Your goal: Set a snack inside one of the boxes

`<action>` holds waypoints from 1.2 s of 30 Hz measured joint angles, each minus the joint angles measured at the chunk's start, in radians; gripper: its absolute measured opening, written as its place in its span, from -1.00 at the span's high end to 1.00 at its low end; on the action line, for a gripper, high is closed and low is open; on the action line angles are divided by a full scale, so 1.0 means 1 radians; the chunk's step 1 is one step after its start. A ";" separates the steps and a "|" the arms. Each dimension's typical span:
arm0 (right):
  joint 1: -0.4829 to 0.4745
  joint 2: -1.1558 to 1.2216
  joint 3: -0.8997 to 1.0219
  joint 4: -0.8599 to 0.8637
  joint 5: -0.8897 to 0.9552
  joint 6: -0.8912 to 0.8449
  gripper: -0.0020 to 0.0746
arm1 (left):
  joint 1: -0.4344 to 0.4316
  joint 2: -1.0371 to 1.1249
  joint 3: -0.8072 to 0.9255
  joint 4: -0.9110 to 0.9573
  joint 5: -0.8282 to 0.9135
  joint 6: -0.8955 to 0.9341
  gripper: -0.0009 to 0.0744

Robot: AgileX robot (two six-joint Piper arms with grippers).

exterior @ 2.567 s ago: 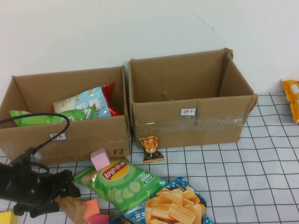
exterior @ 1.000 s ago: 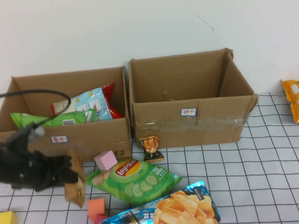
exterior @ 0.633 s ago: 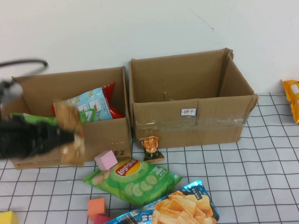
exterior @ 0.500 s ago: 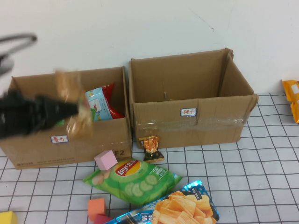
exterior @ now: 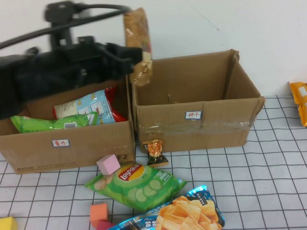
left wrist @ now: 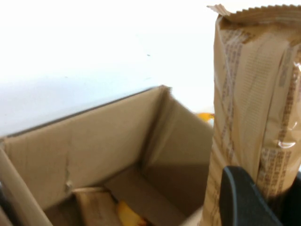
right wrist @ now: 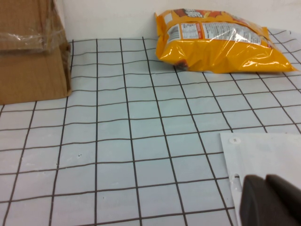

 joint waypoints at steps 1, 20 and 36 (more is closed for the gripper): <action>0.000 0.000 0.000 0.000 0.000 0.000 0.95 | -0.007 0.037 -0.026 -0.007 -0.010 0.019 0.63; 0.000 0.000 0.000 0.000 0.000 0.000 0.95 | -0.012 0.549 -0.428 -0.027 -0.038 0.059 -0.27; 0.000 0.000 0.000 0.000 0.000 0.000 0.95 | 0.110 0.154 -0.361 0.592 0.128 -0.258 0.96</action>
